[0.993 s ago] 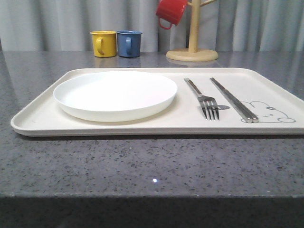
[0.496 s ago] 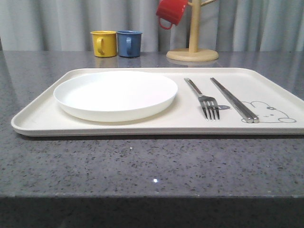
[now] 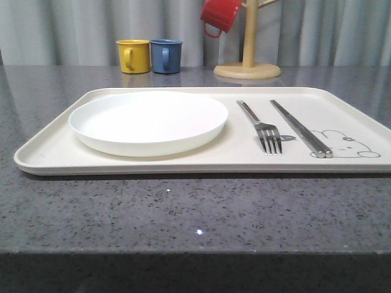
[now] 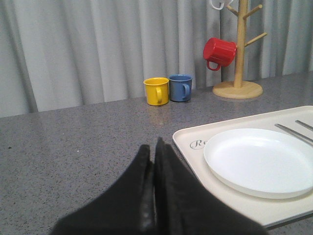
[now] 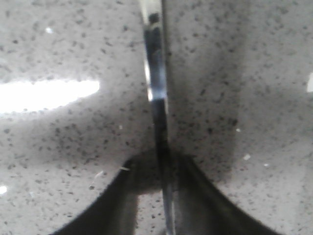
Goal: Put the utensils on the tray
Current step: 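Move the right gripper to the steel spoon and grasp it, then lower the spoon onto the tray beside the chopsticks and release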
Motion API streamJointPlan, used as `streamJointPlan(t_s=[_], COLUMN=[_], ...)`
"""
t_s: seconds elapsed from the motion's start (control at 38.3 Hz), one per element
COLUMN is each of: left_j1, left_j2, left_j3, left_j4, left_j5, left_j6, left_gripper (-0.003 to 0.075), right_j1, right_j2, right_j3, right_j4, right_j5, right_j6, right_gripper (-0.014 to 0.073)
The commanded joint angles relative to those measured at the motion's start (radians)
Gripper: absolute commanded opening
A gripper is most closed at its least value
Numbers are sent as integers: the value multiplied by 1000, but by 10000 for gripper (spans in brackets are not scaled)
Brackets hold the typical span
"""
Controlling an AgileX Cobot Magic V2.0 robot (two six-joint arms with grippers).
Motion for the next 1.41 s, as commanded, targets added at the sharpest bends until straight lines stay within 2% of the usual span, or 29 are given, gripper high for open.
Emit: streamJointPlan(t_s=[0.0,0.1,0.18,0.31,0.44,0.71,0.89,1.02,1.38], left_j1=[2,2,2,2,2,2,2,2,2], left_j2=[12,12,12,12,12,12,12,12,12], left_j3=[-25,-25,-25,-25,-25,-25,-25,-25,-25], left_j4=[-12,-12,-12,-12,-12,-12,-12,-12,-12], left_j5=[-85,-85,-85,-85,-85,-85,-85,-85,-85], left_j6=[-11,-11,-11,-11,-11,-11,-11,-11,-11], left_gripper=[-18,-18,-18,-18,-18,-18,-18,-18,-18], right_j1=[-2,-2,-2,-2,16,177,306,369,439], right_j2=[-44,-55,-65,-92,-155,-262,-258,-252,-198], right_j3=[-21,-22,-38,-93,-128,-129,-124,-95,-6], right_j4=[-3,-3,-3,-1,26,53,142,153,149], right_j5=[75,76,80,111,111,111,111,111,94], right_j6=[-11,-11,-11,-3,81,205,269,300,305], right_gripper=[69,-33,-60,-60,-58,-58,-58,-35,-13])
